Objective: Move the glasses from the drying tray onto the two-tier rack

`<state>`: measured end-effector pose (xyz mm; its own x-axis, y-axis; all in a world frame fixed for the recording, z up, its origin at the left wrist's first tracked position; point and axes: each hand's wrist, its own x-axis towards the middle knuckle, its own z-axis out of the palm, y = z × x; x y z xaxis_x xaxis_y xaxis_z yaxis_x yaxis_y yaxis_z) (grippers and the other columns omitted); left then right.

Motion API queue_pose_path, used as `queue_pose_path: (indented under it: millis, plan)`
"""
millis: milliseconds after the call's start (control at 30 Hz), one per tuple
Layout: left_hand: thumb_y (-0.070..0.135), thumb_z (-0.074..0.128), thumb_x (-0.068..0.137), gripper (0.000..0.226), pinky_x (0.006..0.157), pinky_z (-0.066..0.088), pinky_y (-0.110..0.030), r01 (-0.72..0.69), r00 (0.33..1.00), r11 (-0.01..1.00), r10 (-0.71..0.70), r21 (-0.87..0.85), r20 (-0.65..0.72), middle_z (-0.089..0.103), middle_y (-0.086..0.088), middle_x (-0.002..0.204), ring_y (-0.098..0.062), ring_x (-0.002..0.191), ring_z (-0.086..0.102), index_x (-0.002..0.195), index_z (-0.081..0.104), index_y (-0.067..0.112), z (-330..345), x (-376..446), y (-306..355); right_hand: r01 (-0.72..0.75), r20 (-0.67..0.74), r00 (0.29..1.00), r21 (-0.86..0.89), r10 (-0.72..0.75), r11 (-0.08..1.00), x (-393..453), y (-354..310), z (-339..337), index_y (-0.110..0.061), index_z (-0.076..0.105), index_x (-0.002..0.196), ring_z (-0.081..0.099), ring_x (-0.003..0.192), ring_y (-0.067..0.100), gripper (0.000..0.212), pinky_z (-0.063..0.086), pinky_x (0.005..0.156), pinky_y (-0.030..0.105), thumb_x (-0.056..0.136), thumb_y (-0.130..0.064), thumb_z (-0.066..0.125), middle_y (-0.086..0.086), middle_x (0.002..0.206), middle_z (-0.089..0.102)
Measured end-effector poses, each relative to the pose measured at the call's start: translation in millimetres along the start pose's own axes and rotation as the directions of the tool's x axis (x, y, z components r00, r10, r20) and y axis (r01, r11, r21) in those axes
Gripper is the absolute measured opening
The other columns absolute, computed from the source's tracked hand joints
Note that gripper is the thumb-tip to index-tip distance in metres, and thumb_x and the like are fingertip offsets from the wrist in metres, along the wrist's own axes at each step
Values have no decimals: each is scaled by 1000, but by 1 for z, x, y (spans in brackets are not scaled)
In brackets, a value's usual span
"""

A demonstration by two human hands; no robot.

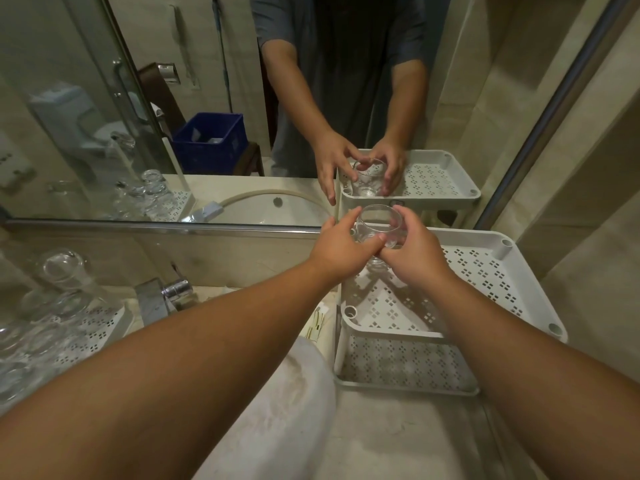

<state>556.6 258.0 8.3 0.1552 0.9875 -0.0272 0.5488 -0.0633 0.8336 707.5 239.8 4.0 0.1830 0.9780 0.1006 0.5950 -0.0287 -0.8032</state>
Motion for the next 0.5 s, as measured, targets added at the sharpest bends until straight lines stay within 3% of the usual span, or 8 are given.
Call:
queue_pose_path:
  millis: [233, 333, 500]
  plan:
    - [56, 68, 84, 89, 110, 35, -36, 10, 1000, 1000, -10, 16, 15, 19, -9, 164, -26, 146, 32, 157, 20, 37, -12, -7, 7, 61, -74, 995, -88, -68, 994, -5, -10, -3, -32, 22, 151, 44, 130, 20, 101, 36, 90, 26, 72, -39, 84, 1, 149, 40]
    - [58, 66, 84, 88, 112, 32, -38, -20, 1000, 1000, 20, -9, -12, 20, -8, 164, -25, 147, 30, 157, 20, 38, -25, -15, 8, 157, -153, 972, -156, -181, 975, -13, -23, -8, -30, 27, 149, 40, 133, 20, 94, 35, 95, 27, 74, -39, 82, 1, 149, 37]
    - [60, 56, 91, 74, 115, 34, -50, -81, 990, 997, 79, -5, -121, 26, -3, 163, -26, 146, 32, 155, 25, 38, -63, -33, 5, 413, -226, 859, -225, -459, 883, -26, -65, 2, -25, 43, 138, 44, 125, 18, 72, 41, 101, 34, 77, -37, 79, 0, 136, 47]
